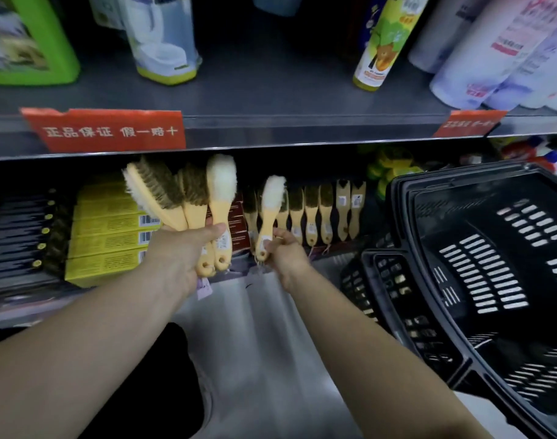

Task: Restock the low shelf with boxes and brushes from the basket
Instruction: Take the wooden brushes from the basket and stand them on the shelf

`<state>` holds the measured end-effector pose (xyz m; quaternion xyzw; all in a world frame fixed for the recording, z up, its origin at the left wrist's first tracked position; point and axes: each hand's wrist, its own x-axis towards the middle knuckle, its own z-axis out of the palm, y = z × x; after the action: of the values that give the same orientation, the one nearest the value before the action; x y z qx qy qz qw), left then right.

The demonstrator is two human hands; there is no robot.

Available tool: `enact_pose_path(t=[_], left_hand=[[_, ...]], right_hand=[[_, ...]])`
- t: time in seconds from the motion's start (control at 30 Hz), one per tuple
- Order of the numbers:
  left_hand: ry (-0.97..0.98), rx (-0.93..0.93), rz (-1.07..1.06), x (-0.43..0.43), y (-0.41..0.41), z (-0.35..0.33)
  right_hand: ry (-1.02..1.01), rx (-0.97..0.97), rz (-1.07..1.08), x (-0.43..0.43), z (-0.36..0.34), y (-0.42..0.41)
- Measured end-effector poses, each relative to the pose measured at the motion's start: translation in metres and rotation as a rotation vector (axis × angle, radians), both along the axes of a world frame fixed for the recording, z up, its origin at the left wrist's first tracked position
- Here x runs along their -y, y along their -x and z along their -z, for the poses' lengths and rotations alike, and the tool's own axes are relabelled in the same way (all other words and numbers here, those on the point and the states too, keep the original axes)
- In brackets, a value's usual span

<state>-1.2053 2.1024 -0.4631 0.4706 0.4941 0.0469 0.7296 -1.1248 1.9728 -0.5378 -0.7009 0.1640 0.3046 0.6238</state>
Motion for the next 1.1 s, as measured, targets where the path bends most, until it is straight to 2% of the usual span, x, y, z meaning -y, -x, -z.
enact_pose_path(t=[0.17,0.3,0.4,0.53,0.63,0.77,0.9,1.03,1.1], left_hand=[[-0.029,-0.025,-0.057,-0.009,0.004,0.013],[-0.032,-0.036,-0.045,-0.014,0.000,0.017],[-0.015,-0.034,-0.028,-0.013,-0.003,0.017],[-0.003,-0.014,-0.022,-0.010,-0.011,0.016],[0.004,-0.012,-0.015,-0.008,-0.016,0.014],[0.011,-0.023,0.001,-0.002,-0.026,0.015],[-0.008,-0.036,0.005,0.004,-0.035,0.018],[0.003,-0.047,0.030,0.009,-0.040,0.022],[0.002,-0.051,0.052,0.010,-0.042,0.023]], right_hand=[[0.175,0.094,-0.121,-0.030,0.016,-0.025],[0.135,0.089,-0.068,-0.042,0.030,-0.039],[0.237,0.187,-0.109,-0.041,0.039,-0.048],[0.257,0.209,-0.152,-0.036,0.055,-0.049],[0.199,0.181,-0.154,-0.034,0.065,-0.047],[0.362,0.310,-0.303,-0.033,0.074,-0.048],[0.403,0.309,-0.370,-0.028,0.071,-0.049],[0.300,0.384,-0.232,-0.020,0.033,-0.046],[0.056,0.265,-0.161,-0.017,0.010,-0.038]])
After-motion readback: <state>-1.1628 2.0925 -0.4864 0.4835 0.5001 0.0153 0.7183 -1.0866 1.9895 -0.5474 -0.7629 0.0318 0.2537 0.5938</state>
